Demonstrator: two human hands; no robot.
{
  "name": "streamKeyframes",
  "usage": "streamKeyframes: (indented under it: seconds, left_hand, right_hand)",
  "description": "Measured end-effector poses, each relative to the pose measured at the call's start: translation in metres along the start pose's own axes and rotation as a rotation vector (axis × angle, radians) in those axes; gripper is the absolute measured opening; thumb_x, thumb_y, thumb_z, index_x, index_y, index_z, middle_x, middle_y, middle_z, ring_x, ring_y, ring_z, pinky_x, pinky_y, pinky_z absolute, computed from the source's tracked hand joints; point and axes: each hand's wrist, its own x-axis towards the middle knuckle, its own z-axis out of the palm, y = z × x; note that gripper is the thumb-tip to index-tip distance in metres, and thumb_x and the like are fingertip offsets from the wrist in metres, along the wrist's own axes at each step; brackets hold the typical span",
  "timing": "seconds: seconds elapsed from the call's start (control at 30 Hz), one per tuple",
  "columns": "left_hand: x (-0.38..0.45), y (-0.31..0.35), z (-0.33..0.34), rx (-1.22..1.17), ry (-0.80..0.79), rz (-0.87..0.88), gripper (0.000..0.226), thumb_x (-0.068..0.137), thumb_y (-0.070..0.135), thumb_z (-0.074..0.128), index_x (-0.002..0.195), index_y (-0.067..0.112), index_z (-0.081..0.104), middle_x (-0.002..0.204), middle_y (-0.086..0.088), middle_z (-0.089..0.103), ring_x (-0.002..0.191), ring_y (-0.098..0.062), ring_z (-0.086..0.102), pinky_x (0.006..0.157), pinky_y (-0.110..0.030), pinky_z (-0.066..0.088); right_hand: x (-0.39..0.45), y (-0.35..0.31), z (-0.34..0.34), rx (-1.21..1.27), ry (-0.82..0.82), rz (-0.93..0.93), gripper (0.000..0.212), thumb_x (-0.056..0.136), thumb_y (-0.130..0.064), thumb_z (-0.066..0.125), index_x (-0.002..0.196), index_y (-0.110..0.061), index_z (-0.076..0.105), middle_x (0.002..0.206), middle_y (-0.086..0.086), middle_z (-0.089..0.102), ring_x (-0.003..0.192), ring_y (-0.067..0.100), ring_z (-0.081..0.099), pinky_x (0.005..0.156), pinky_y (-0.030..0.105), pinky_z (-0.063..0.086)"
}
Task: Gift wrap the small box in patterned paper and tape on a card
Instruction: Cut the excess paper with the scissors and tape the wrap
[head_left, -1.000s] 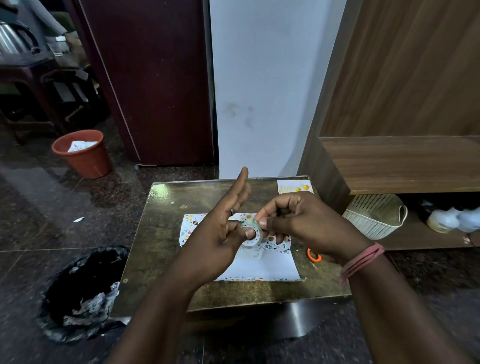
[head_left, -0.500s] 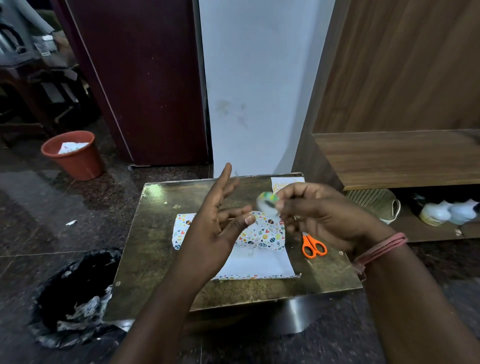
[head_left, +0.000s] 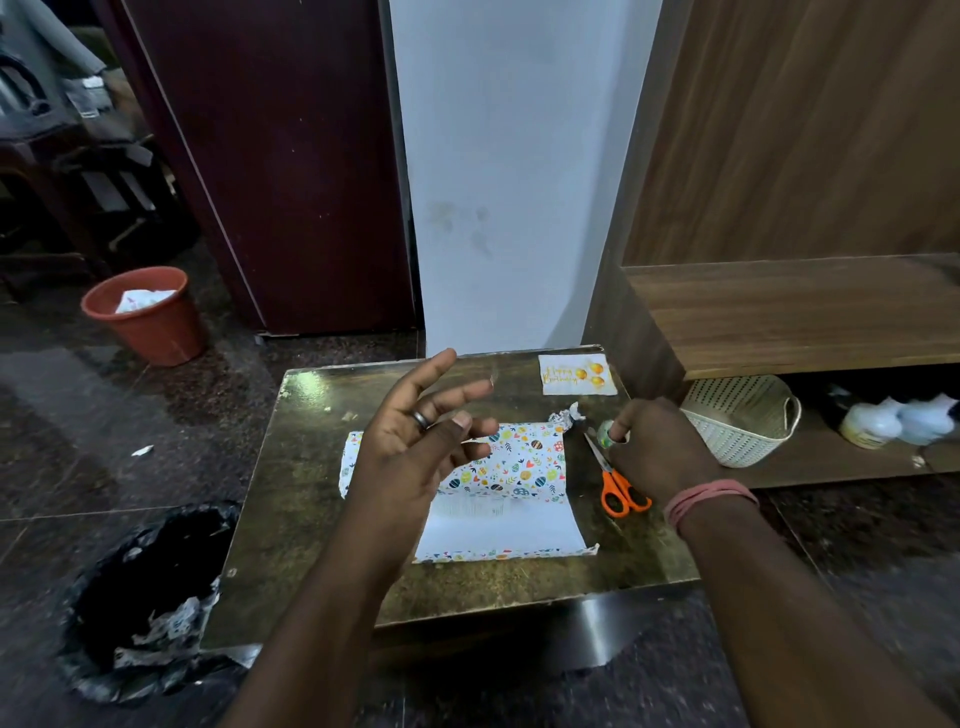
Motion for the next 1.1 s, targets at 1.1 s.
streamKeyframes:
  seconds: [1.1]
  left_hand:
    - [-0.060,-0.020,-0.031,1.646,-0.119,0.192,0.056,0.062,0.043,0.090,0.107,0.044,0.055,0.142,0.009,0.028,0.128,-0.022,0.020,0.090,-0.035,0.015]
  right_hand:
    - [-0.057,-0.067,-0.017,1.013,-0.076,-0.222,0.009,0.094,-0.020,0.072,0.090,-0.013,0.076,0.074,0.008,0.070,0.063,0.014,0.059,0.060,0.030,0.052]
